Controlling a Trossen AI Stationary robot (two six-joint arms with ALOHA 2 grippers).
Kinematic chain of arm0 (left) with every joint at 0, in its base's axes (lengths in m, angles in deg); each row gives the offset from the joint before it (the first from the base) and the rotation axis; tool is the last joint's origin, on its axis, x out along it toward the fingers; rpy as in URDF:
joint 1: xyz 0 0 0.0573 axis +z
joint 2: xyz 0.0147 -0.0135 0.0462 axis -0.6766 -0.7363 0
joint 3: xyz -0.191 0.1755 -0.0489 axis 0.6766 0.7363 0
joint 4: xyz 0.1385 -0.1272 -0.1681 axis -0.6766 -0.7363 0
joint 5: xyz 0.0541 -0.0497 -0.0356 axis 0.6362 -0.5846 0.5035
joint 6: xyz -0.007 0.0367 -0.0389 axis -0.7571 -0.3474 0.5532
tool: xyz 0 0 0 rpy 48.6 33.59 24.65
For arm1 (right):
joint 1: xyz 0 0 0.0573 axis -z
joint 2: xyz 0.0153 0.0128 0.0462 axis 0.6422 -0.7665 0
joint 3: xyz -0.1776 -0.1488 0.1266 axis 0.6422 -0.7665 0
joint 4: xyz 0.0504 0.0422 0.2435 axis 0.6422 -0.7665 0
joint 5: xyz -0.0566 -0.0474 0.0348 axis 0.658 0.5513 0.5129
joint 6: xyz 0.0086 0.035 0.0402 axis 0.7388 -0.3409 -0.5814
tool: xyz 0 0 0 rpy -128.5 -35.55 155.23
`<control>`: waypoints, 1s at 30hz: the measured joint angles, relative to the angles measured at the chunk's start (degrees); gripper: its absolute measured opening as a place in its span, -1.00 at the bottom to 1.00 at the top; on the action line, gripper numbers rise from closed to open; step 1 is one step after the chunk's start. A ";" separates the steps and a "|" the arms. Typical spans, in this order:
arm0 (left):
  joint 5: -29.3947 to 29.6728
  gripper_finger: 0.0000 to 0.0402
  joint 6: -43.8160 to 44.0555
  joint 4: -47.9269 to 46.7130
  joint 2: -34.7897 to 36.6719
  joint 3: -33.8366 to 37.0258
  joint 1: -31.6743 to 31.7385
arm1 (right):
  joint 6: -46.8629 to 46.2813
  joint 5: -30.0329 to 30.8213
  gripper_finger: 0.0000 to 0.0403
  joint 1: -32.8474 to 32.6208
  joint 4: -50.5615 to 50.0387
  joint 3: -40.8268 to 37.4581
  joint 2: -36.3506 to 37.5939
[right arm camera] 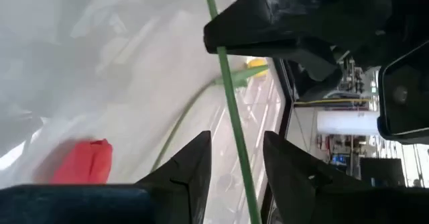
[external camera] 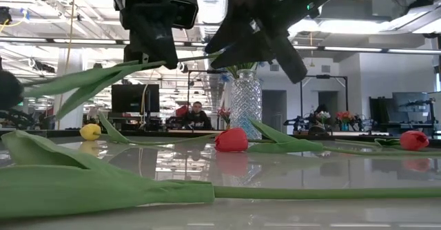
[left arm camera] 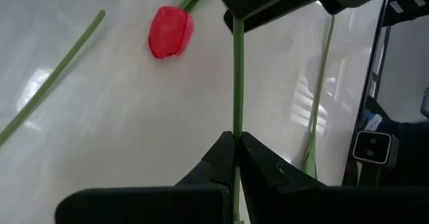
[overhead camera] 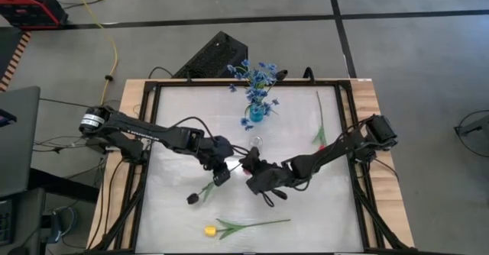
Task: Sort flowers into vase by color
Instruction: Put the black flower into the blue vase
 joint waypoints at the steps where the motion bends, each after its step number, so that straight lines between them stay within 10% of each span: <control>1: 0.02 -1.00 -0.12 0.06 0.00 0.00 0.02 | 0.00 0.03 -0.24 0.01 -0.21 0.00 0.00; 23: 0.47 -0.95 -10.13 0.21 0.00 0.00 0.00 | -0.54 -0.44 -0.89 -0.23 -1.97 -0.04 0.07; 30: 4.55 -0.68 -17.20 1.14 0.72 0.00 0.07 | -11.20 -14.54 -0.89 0.39 -11.18 -0.08 3.02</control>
